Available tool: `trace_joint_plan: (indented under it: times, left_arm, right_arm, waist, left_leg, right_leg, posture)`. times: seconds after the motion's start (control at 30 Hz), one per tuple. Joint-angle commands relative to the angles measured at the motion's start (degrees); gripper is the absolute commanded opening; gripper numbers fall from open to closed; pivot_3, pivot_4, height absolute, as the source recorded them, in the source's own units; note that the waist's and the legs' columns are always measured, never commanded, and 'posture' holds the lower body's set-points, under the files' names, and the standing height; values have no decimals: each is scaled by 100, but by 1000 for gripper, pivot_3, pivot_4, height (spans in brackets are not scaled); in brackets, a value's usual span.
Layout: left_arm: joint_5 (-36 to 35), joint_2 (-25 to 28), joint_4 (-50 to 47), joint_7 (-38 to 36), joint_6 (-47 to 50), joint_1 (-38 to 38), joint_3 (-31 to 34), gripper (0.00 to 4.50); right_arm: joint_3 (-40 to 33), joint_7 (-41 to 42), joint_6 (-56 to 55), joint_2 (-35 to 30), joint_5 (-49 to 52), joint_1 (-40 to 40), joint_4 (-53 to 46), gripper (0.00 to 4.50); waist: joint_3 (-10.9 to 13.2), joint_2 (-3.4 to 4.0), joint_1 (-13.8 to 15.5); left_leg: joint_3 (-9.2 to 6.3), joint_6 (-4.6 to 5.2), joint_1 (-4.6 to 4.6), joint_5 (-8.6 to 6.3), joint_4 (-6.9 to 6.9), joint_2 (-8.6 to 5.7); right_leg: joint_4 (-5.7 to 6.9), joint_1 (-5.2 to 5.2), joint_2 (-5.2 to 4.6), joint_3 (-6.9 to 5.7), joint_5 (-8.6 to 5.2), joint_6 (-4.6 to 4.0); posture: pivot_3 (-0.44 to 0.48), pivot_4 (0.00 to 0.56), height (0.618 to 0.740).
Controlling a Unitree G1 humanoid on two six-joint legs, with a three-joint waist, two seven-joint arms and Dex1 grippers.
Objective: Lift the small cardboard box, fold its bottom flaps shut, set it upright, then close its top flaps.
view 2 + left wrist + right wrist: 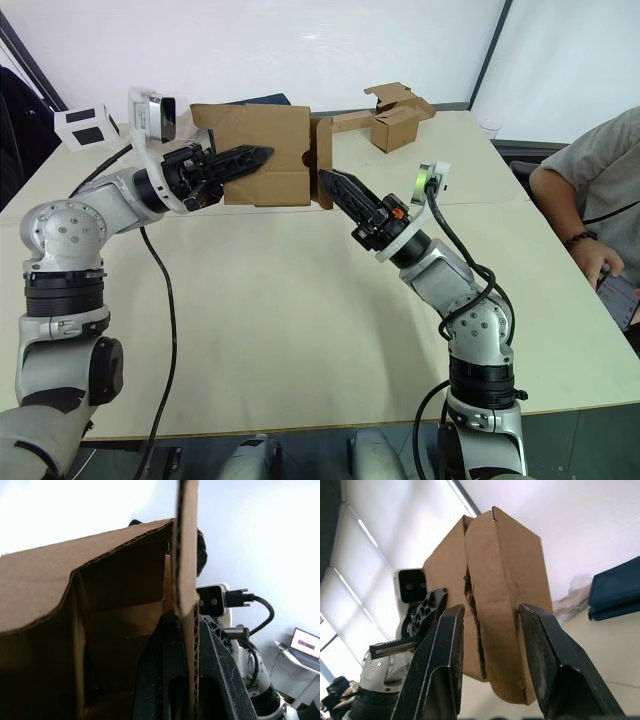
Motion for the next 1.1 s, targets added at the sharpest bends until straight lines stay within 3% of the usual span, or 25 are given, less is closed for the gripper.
trace_joint_plan:
  times: [0.03,0.3,0.4,0.5,1.0,1.1]
  left_arm:
    - [-49,18,-112,24,-57,-113,112,0]
    - [-111,13,-184,62,-14,-125,115,0]
    - [-112,15,-193,69,-18,-119,114,0]
    - [-121,17,-206,74,-18,-111,114,0]
    - [-150,-3,-219,97,-8,-75,138,0]
    - [-160,-6,-229,106,-3,-72,144,0]
  right_arm:
    - [30,2,-53,-41,-24,-15,-230,1742]
    - [142,32,-265,-21,-494,-114,-91,1742]
    - [131,41,-322,13,-586,-138,-54,1075]
    - [131,59,-313,18,-596,-143,-54,48]
    - [144,85,-221,-8,-591,-206,-120,48]
    - [148,60,-221,-20,-602,-203,-126,774]
  waist:
    - [0,0,0]
    - [0,0,2]
    - [0,0,-1]
    - [0,0,1]
    - [0,0,1]
    - [0,0,0]
  left_leg:
    - [0,0,0,0,0,0]
    - [0,0,0,0,0,0]
    - [0,0,0,0,0,0]
    - [0,0,0,0,0,0]
    - [0,0,0,0,0,0]
    - [0,0,0,0,0,0]
  right_leg:
    - [0,0,0,0,0,0]
    - [0,0,0,0,0,0]
    - [0,0,0,0,0,0]
    - [0,0,0,0,0,0]
    - [0,0,0,0,0,0]
    - [0,0,0,0,0,0]
  posture:
    - [0,150,740]
    - [0,150,740]
    - [0,150,740]
    - [0,150,740]
    - [0,150,740]
    - [0,150,740]
